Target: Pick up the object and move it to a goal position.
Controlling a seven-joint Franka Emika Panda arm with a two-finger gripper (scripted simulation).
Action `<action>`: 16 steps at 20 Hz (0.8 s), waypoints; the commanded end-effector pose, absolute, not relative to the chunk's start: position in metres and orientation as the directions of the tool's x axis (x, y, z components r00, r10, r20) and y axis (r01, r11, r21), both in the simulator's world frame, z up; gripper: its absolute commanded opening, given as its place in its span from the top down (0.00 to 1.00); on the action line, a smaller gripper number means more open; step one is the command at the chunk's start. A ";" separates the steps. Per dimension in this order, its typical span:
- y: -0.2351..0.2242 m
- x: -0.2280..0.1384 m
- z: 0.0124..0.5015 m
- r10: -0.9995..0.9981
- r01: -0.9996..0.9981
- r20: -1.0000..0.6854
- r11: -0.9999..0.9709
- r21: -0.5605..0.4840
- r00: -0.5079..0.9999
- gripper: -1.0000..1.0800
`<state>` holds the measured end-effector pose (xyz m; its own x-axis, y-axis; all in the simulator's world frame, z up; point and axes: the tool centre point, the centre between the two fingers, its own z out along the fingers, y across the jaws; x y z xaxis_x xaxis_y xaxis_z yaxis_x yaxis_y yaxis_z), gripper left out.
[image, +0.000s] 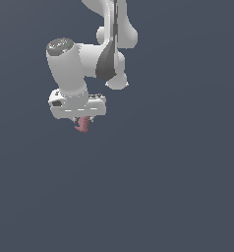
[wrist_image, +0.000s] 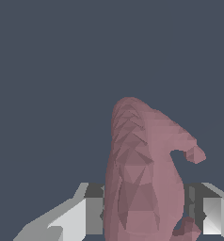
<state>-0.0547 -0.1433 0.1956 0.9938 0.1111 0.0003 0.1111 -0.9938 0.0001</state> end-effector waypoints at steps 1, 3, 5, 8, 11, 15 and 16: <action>-0.144 -0.061 0.226 0.111 0.111 0.000 -0.994 0.000 0.994 1.00; -0.144 -0.066 0.250 0.111 0.111 0.000 -0.994 0.000 0.994 1.00; -0.144 -0.070 0.274 0.111 0.111 0.000 -0.994 0.000 0.994 1.00; -0.144 -0.076 0.308 0.111 0.111 0.000 -0.994 0.000 0.994 1.00; -0.144 -0.082 0.341 0.111 0.111 0.000 -0.994 0.000 0.994 1.00; -0.144 -0.089 0.384 0.110 0.110 0.000 -0.994 0.000 0.994 1.00; -0.144 -0.091 0.395 0.110 0.110 0.000 -0.994 0.000 0.994 1.00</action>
<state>-0.0877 -0.1445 0.3782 0.9939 0.1104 0.0011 0.1104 -0.9939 0.0003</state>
